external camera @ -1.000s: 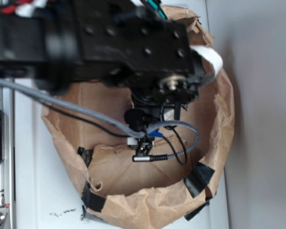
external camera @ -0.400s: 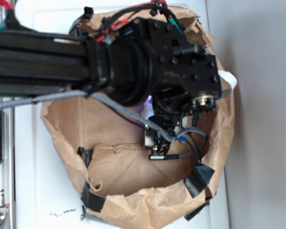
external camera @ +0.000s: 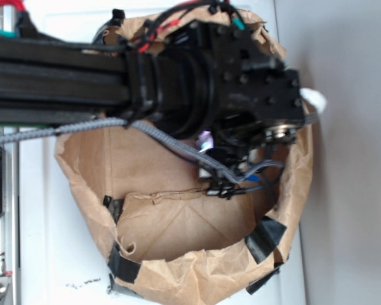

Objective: Grab the white paper.

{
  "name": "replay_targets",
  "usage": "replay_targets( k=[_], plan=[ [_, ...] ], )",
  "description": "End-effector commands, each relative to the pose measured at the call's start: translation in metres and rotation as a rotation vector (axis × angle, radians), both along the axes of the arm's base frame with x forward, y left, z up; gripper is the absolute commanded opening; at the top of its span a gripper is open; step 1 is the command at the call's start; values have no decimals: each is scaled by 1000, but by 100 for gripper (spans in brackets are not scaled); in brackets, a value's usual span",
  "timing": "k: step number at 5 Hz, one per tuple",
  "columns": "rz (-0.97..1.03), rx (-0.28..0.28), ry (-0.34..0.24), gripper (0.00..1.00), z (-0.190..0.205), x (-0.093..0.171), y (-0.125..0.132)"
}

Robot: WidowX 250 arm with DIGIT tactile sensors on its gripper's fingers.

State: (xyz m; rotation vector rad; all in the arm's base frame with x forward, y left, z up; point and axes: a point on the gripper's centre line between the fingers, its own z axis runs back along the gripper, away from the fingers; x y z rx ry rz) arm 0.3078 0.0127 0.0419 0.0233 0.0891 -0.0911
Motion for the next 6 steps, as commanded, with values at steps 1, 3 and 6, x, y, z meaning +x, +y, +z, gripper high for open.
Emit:
replay_targets(
  k=[1,3,6],
  plan=[
    [-5,-76,-117,0,59,0,-3],
    [-54,-214,-264,0,107,-70,0],
    [-106,-180,-188,0,151,-93,18]
  ],
)
